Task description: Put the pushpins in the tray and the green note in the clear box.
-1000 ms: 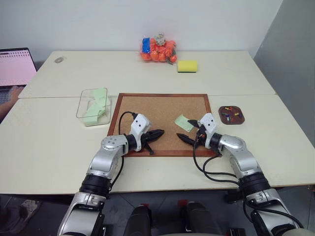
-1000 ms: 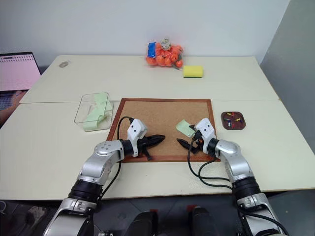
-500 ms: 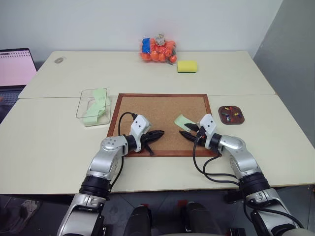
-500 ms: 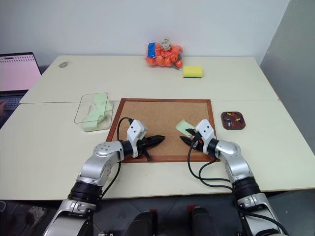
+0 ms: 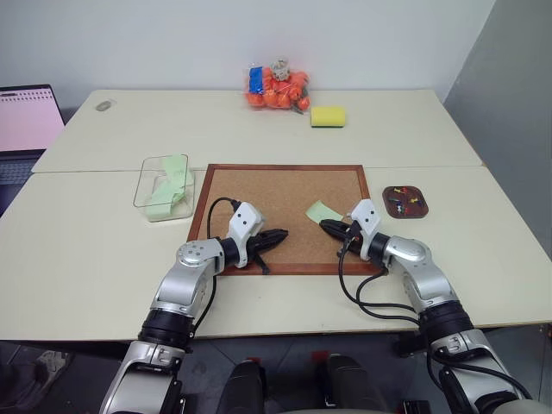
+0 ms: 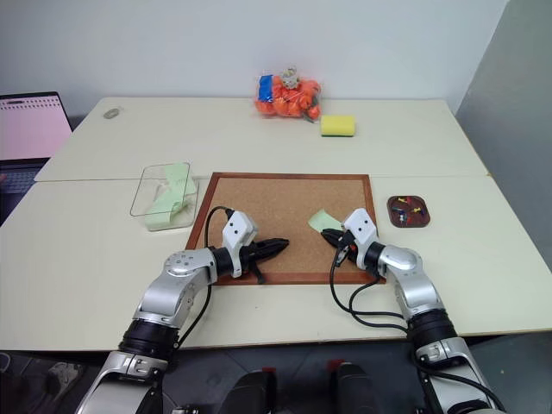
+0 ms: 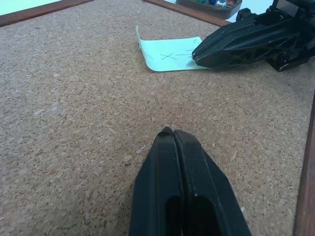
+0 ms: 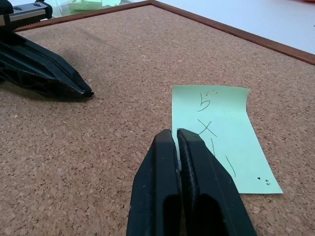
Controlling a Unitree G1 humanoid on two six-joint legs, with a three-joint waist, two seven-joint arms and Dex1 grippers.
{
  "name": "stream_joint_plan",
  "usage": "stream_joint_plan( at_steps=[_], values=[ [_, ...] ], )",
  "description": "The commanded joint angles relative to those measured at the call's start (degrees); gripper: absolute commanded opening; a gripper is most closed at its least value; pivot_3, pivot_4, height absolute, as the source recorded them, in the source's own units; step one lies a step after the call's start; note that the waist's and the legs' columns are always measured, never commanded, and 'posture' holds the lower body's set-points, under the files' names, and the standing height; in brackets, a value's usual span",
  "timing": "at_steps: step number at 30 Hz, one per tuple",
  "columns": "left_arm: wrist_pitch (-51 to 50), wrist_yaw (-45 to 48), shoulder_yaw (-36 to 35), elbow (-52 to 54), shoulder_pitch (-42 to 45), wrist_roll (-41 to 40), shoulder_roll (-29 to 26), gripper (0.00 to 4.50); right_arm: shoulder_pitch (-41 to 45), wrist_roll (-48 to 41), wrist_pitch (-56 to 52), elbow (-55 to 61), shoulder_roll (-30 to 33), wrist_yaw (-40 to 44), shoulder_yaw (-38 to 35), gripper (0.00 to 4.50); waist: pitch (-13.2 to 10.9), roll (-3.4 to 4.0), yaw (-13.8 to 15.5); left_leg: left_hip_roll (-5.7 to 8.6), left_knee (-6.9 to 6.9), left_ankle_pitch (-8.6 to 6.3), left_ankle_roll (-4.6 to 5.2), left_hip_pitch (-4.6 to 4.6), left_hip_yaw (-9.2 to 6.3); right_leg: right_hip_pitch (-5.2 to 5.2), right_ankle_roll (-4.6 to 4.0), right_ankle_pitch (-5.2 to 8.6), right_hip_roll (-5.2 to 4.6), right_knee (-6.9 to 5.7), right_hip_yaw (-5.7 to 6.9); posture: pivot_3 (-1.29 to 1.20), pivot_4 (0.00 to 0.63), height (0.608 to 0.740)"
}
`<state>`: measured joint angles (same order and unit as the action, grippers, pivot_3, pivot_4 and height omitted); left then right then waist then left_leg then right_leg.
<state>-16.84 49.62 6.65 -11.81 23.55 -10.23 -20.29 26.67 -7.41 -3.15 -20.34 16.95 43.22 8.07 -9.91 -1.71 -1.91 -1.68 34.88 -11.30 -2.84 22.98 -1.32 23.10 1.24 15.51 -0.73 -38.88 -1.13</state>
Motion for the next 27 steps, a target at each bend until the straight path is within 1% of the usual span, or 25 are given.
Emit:
stream_joint_plan(
  at_steps=[1, 10, 18, 21, 23, 25, 27],
  values=[
    [-1.33, 0.35, 1.20, -0.09, -1.89, 0.11, -0.35, 0.00, 1.02, 0.07, -0.66, 3.67, 1.08, -1.34, -1.64, 0.04, 0.00, 0.00, 0.01, 0.00, 0.00, 0.00, 0.00, 0.00, 0.00, 0.00, 0.00, 0.00, 0.00, 0.00, 0.00, 0.00, 0.150, 0.740],
    [-1.44, 0.34, 1.12, -0.92, -1.30, 0.02, -0.18, 0.00, 1.37, -2.69, -7.33, 15.26, 3.99, -0.87, -3.59, 0.04, -0.01, 0.00, 0.10, 0.01, 0.00, 0.00, 0.00, 0.04, -0.02, 0.03, 0.00, 0.00, -0.01, 0.00, 0.02, 0.00, 0.150, 0.740],
    [-0.48, 0.43, 1.48, -2.08, -0.26, 0.07, 0.85, 0.00, 1.82, -2.80, -9.04, 17.77, 4.05, -1.39, -3.38, 0.04, -0.01, 0.00, 0.16, 0.03, 0.01, 0.00, 0.00, 0.03, -0.01, 0.02, 0.00, 0.00, -0.02, 0.00, 0.02, 0.00, 0.150, 0.740],
    [-2.03, 0.85, -0.08, -1.09, 0.20, -2.55, 1.72, 0.00, 1.88, -2.96, -9.39, 18.32, 4.32, -1.26, -3.41, 0.04, -0.01, 0.00, 0.19, 0.03, 0.01, 0.00, 0.00, 0.03, -0.02, 0.01, 0.00, 0.00, -0.02, 0.00, 0.03, 0.00, 0.150, 0.740],
    [-3.75, 1.74, -1.08, 0.05, 0.58, -4.93, 2.25, 0.37, 2.09, -3.01, -9.55, 18.39, 4.55, -1.19, -3.53, 0.00, -0.01, 0.00, 0.19, 0.03, 0.01, 0.00, 0.00, 0.04, -0.02, 0.01, 0.00, 0.00, -0.02, 0.00, 0.03, 0.00, 0.150, 0.740],
    [-5.10, 2.22, -1.55, 1.55, 0.73, -6.54, 2.78, 0.57, 2.40, -3.12, -9.85, 18.64, 4.74, -1.12, -3.65, 0.00, -0.02, -0.01, 0.18, 0.03, 0.02, 0.00, 0.00, 0.05, -0.02, 0.01, 0.00, 0.00, -0.02, 0.00, 0.04, 0.00, 0.150, 0.740],
    [-7.09, 2.31, -2.57, 3.06, 1.21, -8.97, 3.72, 1.00, 2.82, -3.44, -10.33, 19.30, 4.84, -1.13, -3.87, 0.00, -0.03, -0.03, 0.20, 0.03, 0.02, 0.00, 0.00, 0.07, -0.03, 0.03, 0.00, 0.00, -0.02, 0.01, 0.06, 0.00, 0.150, 0.740]
  ],
)
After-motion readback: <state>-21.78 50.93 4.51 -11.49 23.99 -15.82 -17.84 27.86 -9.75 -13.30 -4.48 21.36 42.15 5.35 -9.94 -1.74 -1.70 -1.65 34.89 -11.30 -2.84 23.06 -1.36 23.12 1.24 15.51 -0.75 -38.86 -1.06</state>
